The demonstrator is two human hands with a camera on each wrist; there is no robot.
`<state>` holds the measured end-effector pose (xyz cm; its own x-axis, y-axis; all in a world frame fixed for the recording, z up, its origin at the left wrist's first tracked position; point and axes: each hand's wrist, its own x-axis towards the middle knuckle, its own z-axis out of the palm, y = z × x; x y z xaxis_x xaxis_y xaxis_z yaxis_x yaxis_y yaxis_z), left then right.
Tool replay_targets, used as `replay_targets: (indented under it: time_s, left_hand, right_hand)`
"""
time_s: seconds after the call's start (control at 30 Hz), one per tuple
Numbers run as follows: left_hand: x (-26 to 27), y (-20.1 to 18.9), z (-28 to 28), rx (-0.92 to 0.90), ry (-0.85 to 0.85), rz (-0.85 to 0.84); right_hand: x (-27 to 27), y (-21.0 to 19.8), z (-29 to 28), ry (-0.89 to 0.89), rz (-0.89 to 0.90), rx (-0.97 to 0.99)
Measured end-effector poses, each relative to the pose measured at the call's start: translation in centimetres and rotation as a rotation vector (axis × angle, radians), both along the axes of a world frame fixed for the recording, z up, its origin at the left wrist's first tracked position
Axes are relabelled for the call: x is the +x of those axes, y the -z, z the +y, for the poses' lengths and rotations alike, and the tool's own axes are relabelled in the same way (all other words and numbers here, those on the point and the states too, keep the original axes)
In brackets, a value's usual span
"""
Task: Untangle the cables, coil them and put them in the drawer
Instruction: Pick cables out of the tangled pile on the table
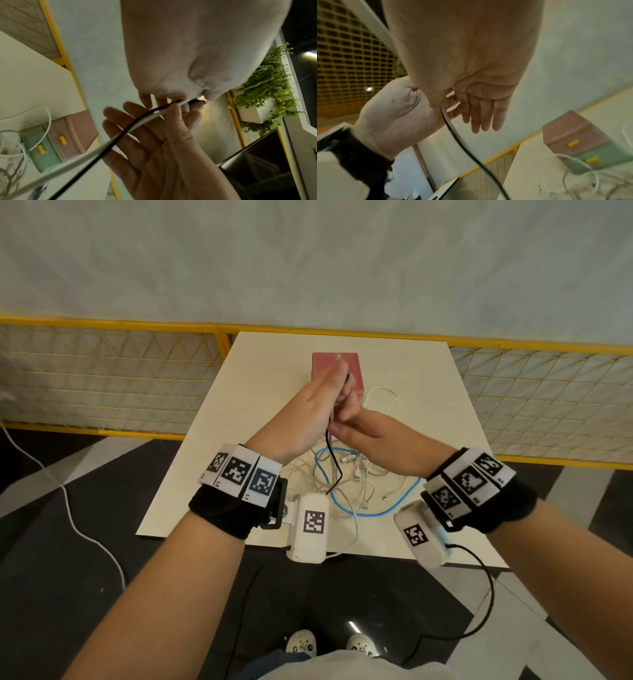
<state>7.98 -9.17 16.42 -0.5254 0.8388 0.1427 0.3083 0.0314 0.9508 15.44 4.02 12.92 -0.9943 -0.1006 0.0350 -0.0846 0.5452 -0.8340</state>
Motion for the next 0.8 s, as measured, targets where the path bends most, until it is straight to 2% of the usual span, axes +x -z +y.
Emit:
replay_targets:
  time_s: [0.1,0.17,0.3,0.47,0.6,0.67,0.73,0.8]
  left_hand:
    - [0.2,-0.2,-0.4,-0.005,-0.076,0.102]
    - [0.0,-0.4,-0.6,0.045,-0.113,0.091]
    - [-0.8,-1.1,-1.8,0.192,-0.179,0.002]
    - [-0.6,-1.0,-2.7,0.187,-0.185,-0.030]
    - [-0.3,-1.3,-3.2,0.202,-0.164,-0.082]
    - [-0.3,-1.4,-3.4,0.193,-0.157,-0.099]
    - [-0.2,-1.3,-3.6,0.175,-0.143,-0.125]
    - [0.1,-1.2,-3.6,0.165,-0.107,-0.149]
  right_hand:
    - [-0.2,0.4,-1.4,-0.069,0.009,-0.126]
    - [-0.2,1.3,-2.2,-0.077,0.011,-0.194]
    - [0.4,4.3,-3.2,-0.085,-0.084,-0.061]
    - [0.7,8.1,-2.4,-0.092,-0.226,0.141]
    - [1.3,10.1,-1.7,-0.227,-0.415,0.399]
    - [1.7,10.3,-1.7,-0.233,-0.546,0.348]
    - [1.8,10.2,-2.1,-0.213,-0.532,0.319]
    - [1.3,10.3,-2.4,-0.180,-0.397,0.344]
